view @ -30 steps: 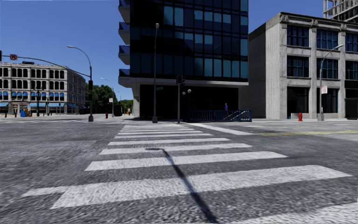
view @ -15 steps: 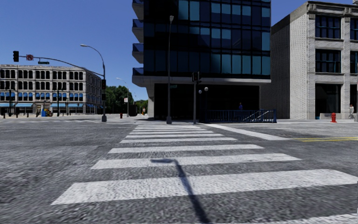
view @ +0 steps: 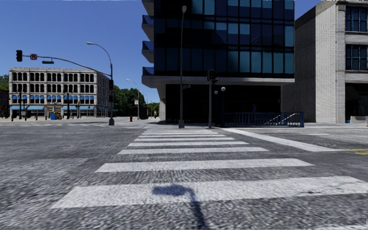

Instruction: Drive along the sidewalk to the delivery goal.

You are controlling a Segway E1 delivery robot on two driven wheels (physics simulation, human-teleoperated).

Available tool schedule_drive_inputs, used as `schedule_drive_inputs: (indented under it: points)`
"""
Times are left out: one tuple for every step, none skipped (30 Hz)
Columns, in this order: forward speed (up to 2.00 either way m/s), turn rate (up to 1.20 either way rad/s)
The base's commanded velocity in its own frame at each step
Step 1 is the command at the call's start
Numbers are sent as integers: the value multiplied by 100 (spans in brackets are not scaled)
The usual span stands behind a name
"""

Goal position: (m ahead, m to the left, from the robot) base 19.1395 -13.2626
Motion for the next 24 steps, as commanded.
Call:
schedule_drive_inputs:
  points:
    - [200, 0]
    - [200, 0]
    - [200, 0]
    - [200, 0]
    - [200, 0]
    - [200, 0]
    - [200, 0]
    - [200, 0]
    - [200, 0]
    - [200, 0]
    - [200, 0]
    - [200, 0]
    - [200, 0]
    - [200, -4]
    - [200, -4]
    - [200, -12]
    - [200, -18]
    - [200, -19]
    - [200, -19]
    - [200, -20]
    - [200, -20]
    - [200, -20]
    - [200, -20]
    - [200, -20]
